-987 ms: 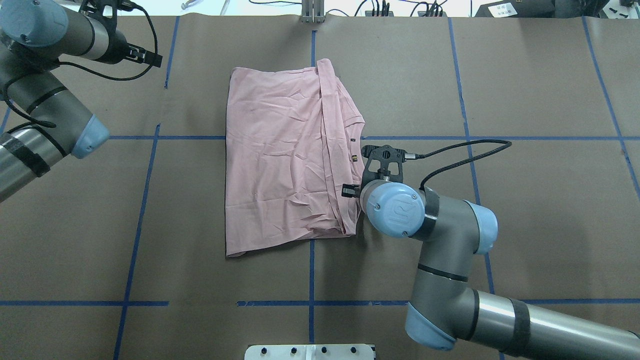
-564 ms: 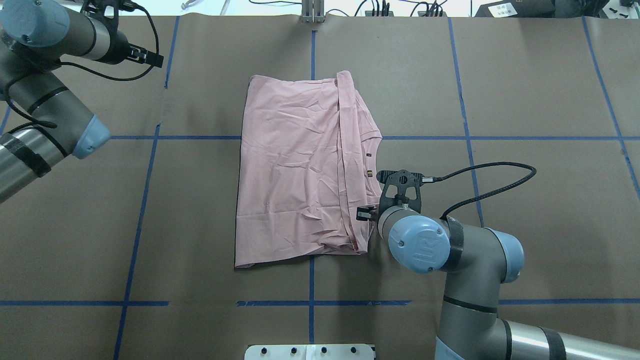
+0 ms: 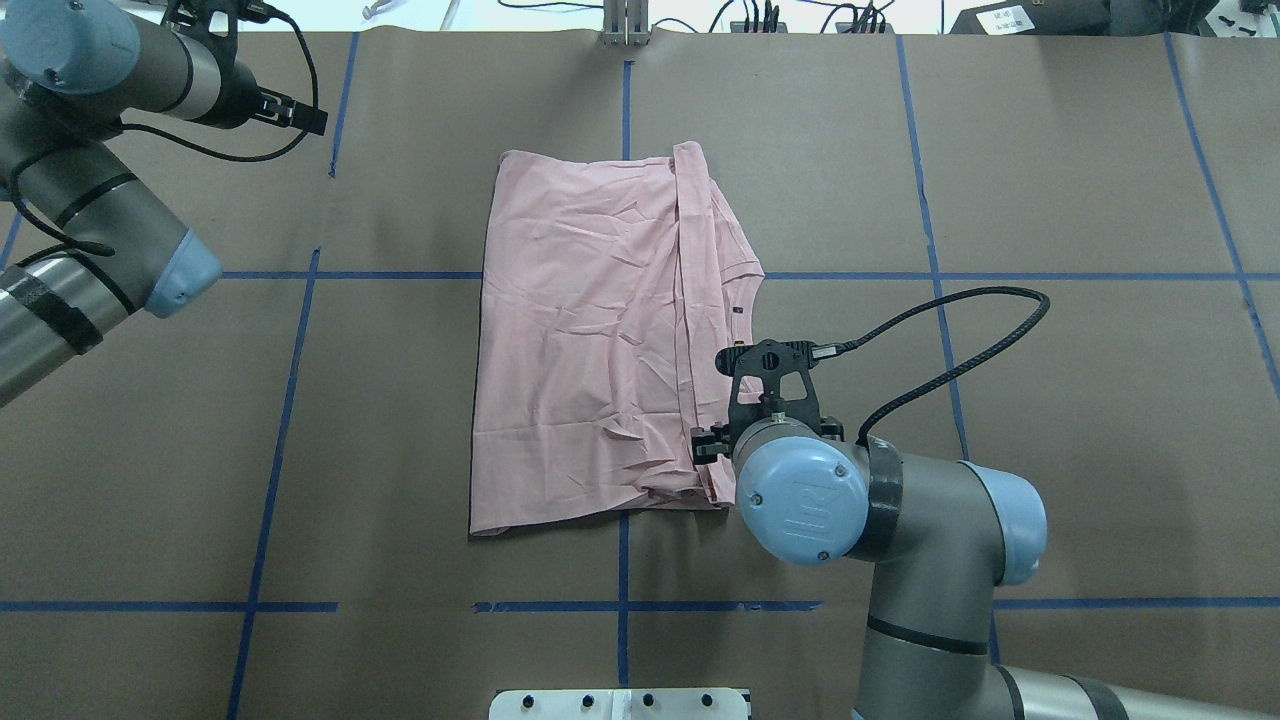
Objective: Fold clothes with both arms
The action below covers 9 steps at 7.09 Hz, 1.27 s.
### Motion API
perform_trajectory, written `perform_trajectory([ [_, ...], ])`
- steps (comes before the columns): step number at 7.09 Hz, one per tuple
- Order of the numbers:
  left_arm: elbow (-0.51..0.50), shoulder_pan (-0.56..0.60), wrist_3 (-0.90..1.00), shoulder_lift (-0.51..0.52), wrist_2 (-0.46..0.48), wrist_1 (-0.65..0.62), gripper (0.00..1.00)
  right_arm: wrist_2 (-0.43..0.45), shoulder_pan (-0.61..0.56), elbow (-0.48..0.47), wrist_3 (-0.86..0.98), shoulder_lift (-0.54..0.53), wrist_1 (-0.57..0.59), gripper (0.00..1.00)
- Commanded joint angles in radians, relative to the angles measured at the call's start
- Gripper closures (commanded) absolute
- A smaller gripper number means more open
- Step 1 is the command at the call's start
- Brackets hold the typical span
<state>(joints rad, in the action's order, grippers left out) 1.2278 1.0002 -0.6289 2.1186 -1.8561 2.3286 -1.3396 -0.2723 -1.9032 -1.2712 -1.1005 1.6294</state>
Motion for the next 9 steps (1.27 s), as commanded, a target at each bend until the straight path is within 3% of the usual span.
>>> perform_trajectory([
  [1, -0.001, 0.0, 0.0, 0.0, 0.0, 0.0, 0.0, 0.058, 0.089, 0.021, 0.125, 0.031, 0.023, 0.12],
  [6, 0.001, 0.0, 0.0, -0.002, 0.0, 0.002, 0.0, 0.08, 0.101, 0.02, 0.309, 0.028, 0.047, 0.84],
  [8, 0.005, -0.002, 0.0, -0.002, 0.0, 0.002, 0.0, 0.086, 0.094, 0.015, 0.311, 0.025, 0.047, 1.0],
  [9, 0.005, -0.002, 0.0, -0.002, 0.0, 0.002, 0.0, 0.088, 0.094, 0.012, 0.309, 0.021, 0.047, 1.0],
])
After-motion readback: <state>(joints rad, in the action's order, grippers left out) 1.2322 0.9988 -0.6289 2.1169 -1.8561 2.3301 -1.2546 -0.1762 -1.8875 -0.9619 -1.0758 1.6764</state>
